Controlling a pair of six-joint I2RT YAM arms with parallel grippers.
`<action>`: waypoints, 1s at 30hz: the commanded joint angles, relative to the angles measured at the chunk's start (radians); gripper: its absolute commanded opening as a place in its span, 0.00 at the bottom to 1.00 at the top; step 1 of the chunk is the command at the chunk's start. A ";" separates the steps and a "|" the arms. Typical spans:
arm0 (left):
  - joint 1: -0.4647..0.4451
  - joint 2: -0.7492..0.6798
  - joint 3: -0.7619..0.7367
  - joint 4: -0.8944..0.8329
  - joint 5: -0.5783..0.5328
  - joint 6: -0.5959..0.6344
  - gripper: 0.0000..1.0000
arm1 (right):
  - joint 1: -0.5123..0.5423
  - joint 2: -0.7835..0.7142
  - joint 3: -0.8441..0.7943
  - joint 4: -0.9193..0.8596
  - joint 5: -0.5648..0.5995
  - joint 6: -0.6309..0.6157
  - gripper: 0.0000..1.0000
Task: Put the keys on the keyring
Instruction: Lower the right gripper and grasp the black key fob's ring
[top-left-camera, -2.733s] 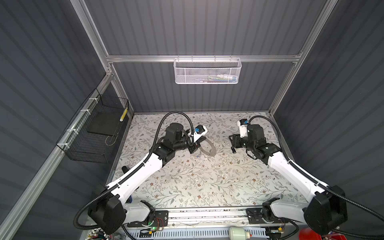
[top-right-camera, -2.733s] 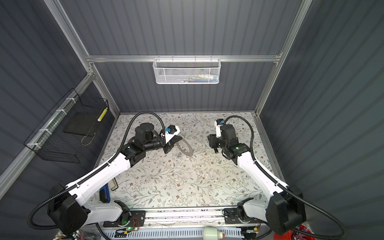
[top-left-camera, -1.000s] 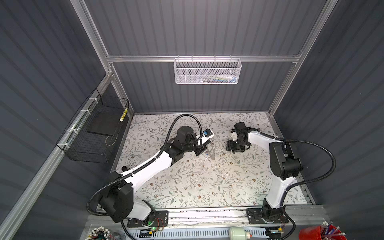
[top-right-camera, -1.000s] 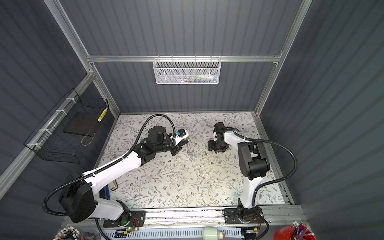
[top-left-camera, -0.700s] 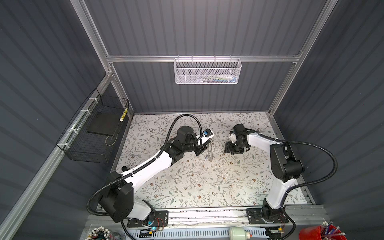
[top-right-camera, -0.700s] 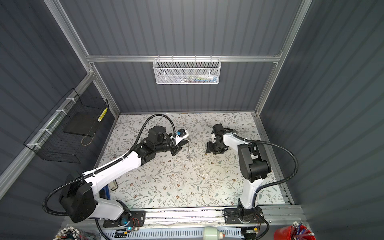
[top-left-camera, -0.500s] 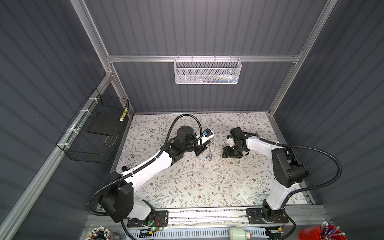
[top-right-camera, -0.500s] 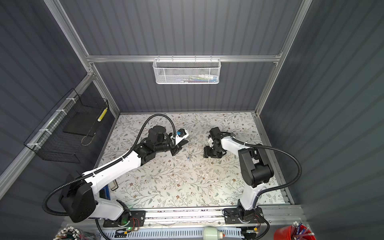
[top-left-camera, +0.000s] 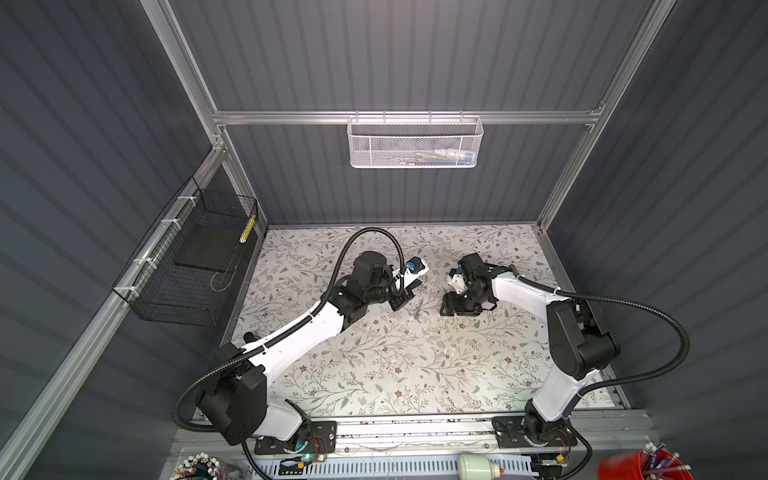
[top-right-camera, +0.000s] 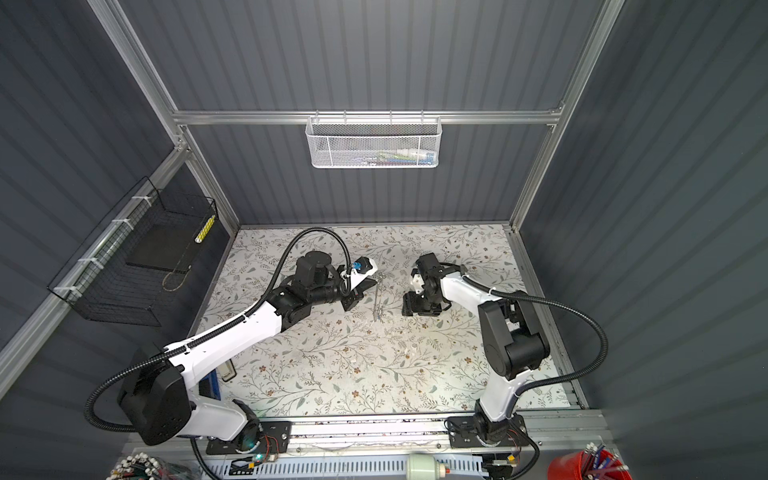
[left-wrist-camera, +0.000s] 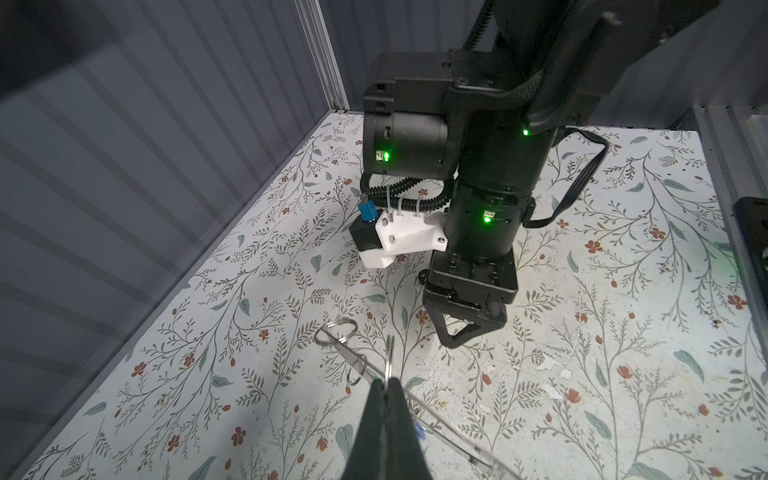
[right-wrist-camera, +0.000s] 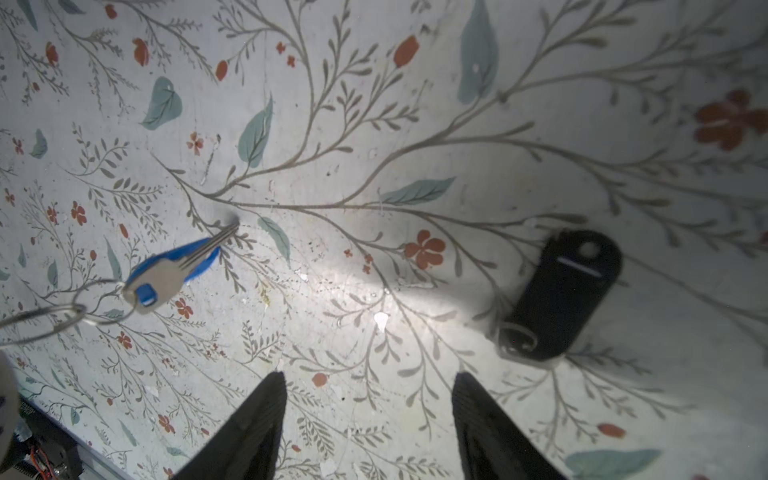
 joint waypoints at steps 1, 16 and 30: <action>-0.001 -0.037 -0.005 0.031 0.009 0.002 0.00 | -0.002 0.021 0.029 -0.041 0.047 -0.020 0.66; -0.001 -0.022 0.003 0.025 0.009 -0.003 0.00 | 0.027 0.109 0.057 -0.033 0.059 -0.023 0.66; -0.001 -0.035 0.002 0.023 -0.010 0.005 0.00 | 0.074 0.108 0.137 0.021 -0.093 -0.062 0.66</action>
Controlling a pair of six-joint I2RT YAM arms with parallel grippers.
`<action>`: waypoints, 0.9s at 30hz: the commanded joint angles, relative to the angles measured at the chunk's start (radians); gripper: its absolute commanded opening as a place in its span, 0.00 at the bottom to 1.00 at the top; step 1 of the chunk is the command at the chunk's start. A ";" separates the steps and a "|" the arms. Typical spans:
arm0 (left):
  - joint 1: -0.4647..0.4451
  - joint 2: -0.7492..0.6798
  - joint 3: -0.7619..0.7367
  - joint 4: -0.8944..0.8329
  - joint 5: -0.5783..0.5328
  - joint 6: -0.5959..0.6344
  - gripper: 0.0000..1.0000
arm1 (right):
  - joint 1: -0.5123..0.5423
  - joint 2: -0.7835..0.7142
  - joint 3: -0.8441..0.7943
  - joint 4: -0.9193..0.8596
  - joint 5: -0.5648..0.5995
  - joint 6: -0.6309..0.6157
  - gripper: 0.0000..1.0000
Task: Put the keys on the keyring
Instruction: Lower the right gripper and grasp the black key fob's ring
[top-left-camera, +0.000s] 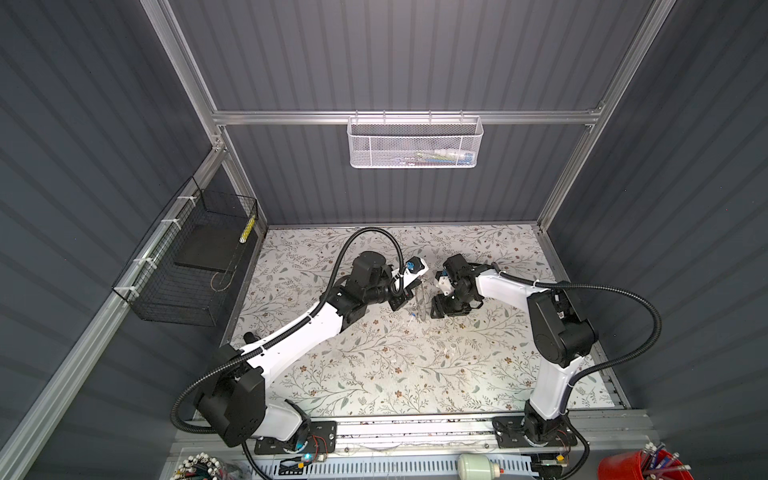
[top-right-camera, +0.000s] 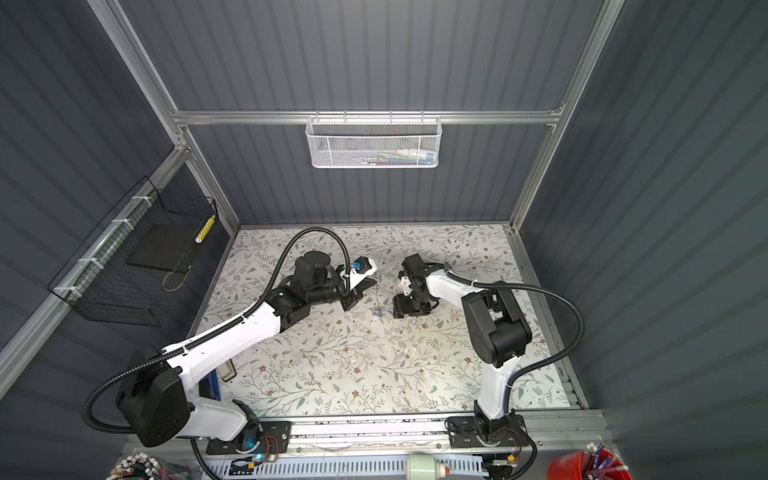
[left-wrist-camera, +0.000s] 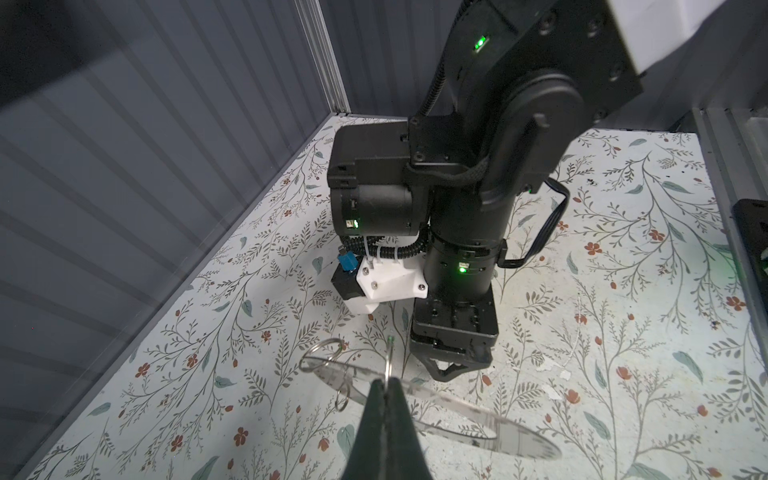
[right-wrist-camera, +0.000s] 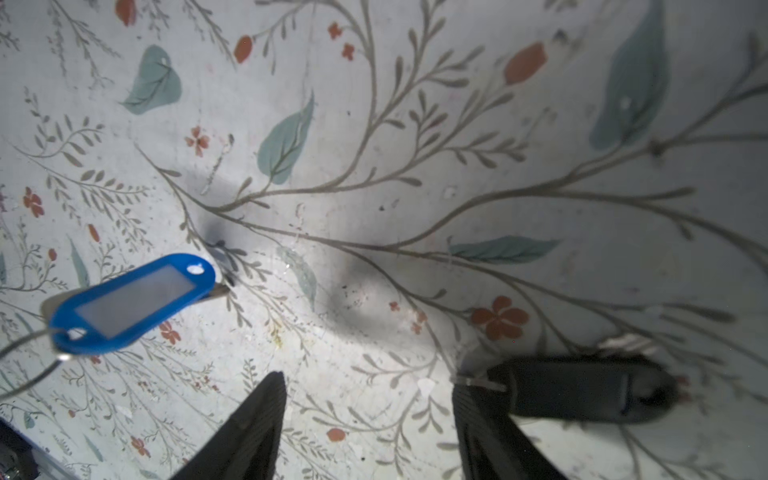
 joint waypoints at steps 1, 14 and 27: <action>-0.001 -0.027 0.005 0.023 -0.007 0.005 0.00 | -0.001 -0.015 0.066 0.023 -0.075 -0.027 0.66; 0.000 -0.070 -0.015 0.005 -0.020 0.013 0.00 | -0.050 -0.052 0.103 -0.069 -0.002 -0.195 0.56; 0.018 -0.096 -0.020 -0.037 -0.012 0.053 0.00 | -0.085 -0.186 -0.032 -0.042 -0.050 -0.775 0.39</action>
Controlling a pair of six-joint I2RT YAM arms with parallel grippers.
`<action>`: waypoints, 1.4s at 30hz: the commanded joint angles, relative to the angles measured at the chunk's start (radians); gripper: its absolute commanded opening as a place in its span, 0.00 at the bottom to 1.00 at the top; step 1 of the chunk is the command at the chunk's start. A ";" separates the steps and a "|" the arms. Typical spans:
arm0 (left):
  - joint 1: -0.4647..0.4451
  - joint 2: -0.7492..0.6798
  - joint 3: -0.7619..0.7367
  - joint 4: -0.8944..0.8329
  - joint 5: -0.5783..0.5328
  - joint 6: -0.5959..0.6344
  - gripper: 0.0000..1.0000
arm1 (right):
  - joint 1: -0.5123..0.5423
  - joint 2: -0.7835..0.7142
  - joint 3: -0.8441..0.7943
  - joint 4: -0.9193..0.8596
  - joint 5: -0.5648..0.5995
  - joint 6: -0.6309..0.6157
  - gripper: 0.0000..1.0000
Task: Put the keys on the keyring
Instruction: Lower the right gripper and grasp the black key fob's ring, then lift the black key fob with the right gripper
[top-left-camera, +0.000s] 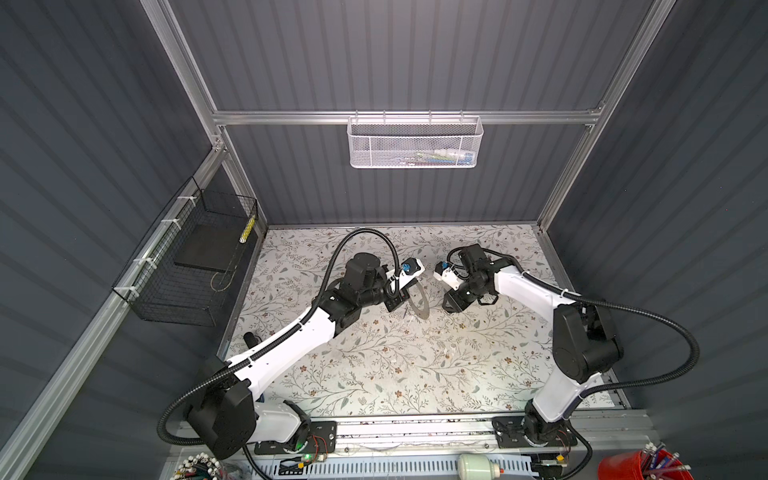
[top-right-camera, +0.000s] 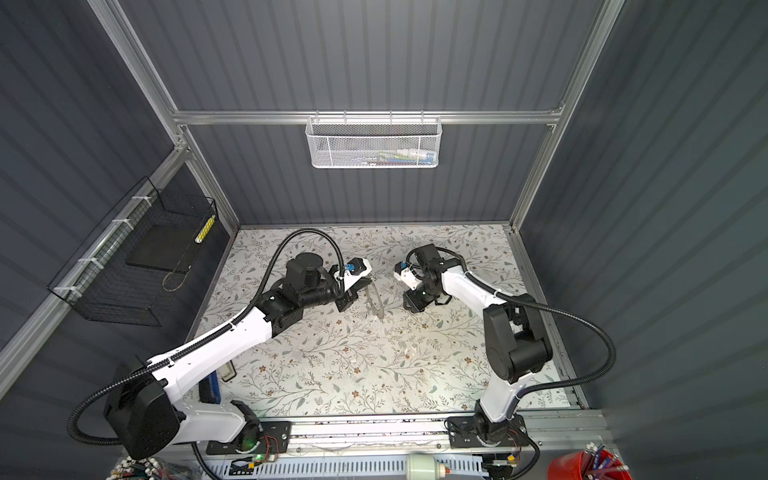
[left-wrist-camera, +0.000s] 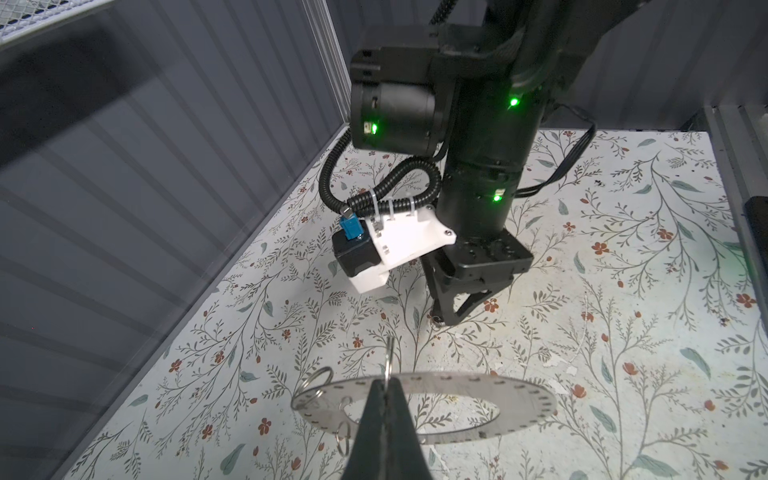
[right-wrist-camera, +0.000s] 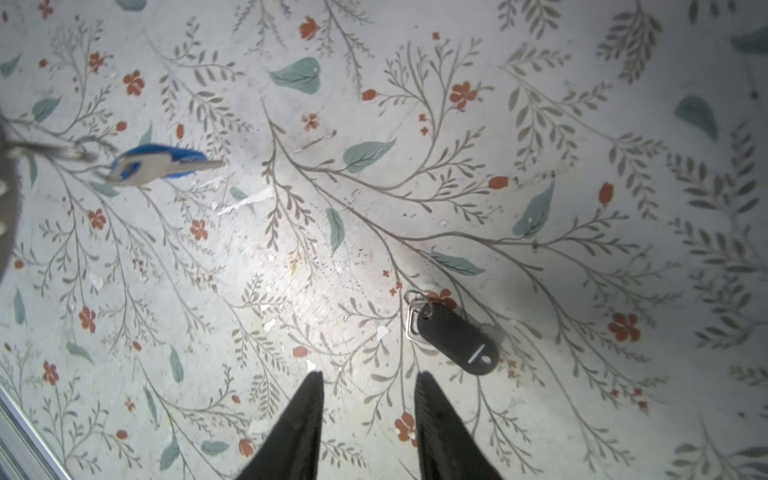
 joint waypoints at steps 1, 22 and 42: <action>0.013 -0.023 0.006 -0.019 0.018 0.025 0.00 | -0.020 -0.009 -0.011 0.011 -0.028 -0.211 0.38; 0.056 -0.024 -0.015 -0.037 0.074 0.059 0.00 | -0.026 0.179 0.077 0.028 0.071 -0.451 0.29; 0.089 0.002 -0.009 -0.043 0.113 0.070 0.00 | -0.005 0.261 0.108 -0.009 0.073 -0.460 0.35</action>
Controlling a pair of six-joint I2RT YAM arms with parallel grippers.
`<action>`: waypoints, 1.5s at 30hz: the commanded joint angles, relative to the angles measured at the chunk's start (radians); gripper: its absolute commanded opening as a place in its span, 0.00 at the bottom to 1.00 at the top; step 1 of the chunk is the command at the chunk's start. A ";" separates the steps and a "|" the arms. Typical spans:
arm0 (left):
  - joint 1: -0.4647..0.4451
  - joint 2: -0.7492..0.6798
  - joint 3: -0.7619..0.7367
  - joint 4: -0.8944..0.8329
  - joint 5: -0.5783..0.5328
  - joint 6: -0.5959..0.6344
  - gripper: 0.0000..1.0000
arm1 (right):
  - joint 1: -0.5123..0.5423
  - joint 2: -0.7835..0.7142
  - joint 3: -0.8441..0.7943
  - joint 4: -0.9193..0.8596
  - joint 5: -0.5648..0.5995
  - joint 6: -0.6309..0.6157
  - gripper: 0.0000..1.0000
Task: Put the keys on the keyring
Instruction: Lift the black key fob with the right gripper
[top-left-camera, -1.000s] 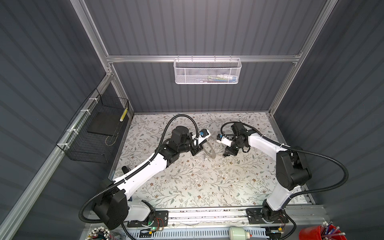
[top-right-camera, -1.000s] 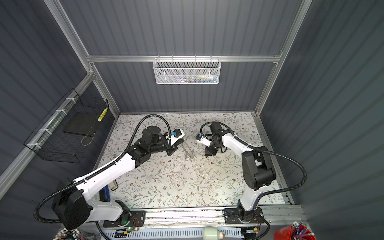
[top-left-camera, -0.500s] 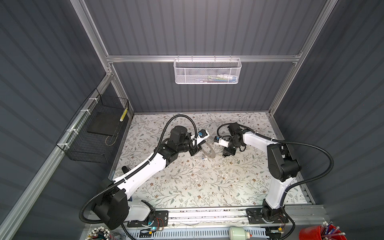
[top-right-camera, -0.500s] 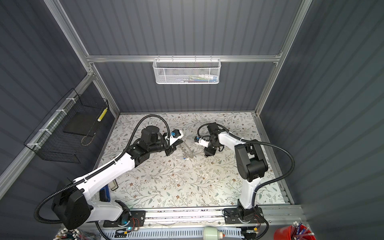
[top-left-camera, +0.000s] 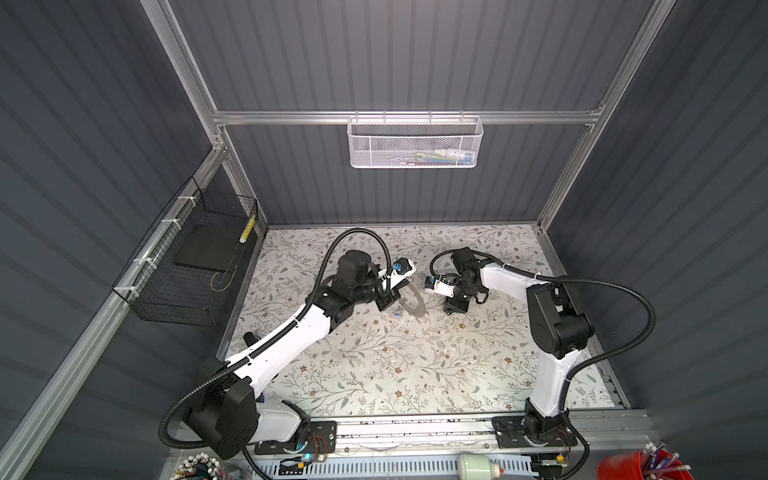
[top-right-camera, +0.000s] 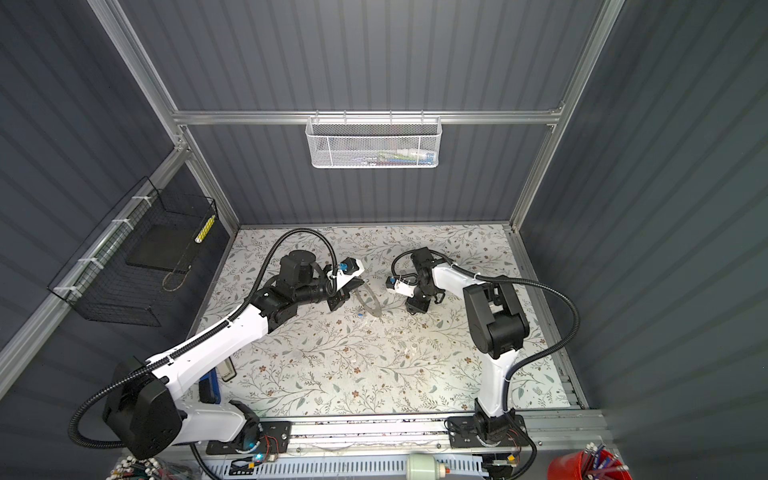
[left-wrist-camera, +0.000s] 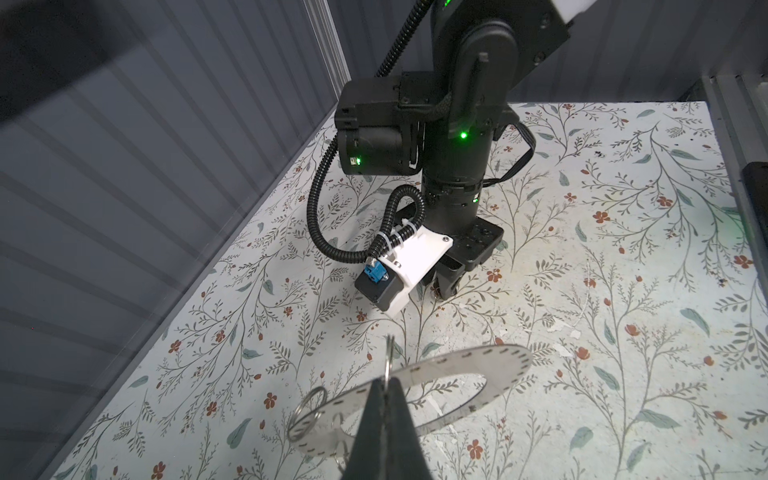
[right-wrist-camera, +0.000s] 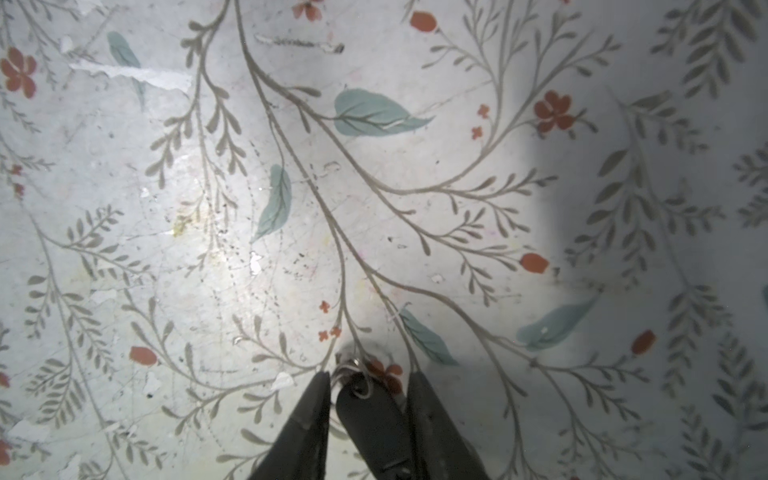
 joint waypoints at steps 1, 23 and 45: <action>0.006 0.002 0.000 0.006 0.027 0.013 0.00 | 0.002 0.018 0.028 -0.036 -0.004 0.012 0.34; 0.011 -0.013 -0.020 0.022 0.028 0.006 0.00 | 0.004 -0.056 -0.063 0.030 0.048 0.031 0.13; 0.011 -0.019 -0.023 0.028 0.029 0.004 0.00 | 0.001 -0.112 -0.093 0.042 -0.013 0.010 0.22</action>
